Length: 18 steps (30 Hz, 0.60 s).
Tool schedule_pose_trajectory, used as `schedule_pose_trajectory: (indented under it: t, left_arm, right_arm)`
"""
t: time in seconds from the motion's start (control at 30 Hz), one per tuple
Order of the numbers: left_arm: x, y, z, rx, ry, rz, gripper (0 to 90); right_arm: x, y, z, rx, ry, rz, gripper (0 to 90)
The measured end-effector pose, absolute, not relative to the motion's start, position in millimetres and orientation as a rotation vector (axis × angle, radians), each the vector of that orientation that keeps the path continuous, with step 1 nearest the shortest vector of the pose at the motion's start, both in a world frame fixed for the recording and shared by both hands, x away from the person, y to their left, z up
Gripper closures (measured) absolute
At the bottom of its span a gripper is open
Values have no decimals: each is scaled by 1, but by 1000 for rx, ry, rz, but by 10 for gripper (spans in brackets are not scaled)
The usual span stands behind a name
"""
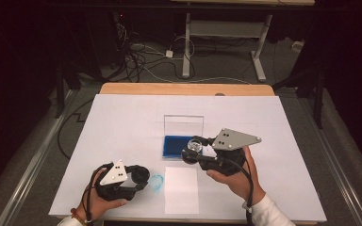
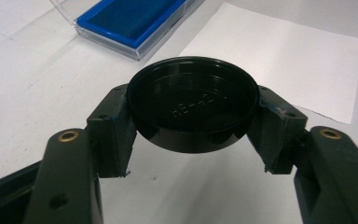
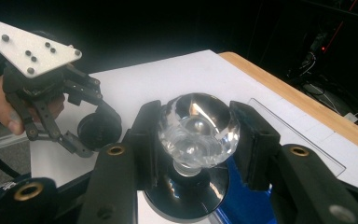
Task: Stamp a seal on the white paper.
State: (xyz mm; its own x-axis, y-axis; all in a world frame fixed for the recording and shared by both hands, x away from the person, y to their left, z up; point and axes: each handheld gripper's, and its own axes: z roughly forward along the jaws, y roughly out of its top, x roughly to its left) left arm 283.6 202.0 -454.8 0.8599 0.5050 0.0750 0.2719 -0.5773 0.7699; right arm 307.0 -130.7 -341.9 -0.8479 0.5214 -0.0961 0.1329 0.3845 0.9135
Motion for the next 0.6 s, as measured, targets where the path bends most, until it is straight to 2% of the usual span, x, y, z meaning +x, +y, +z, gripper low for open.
schedule_pose_trajectory:
  t: [0.6]
  left_arm:
    - [287, 193, -455, 2226, 560, 381, 368]
  right_arm:
    - [304, -128, -341, 554, 2286, 1458, 570]
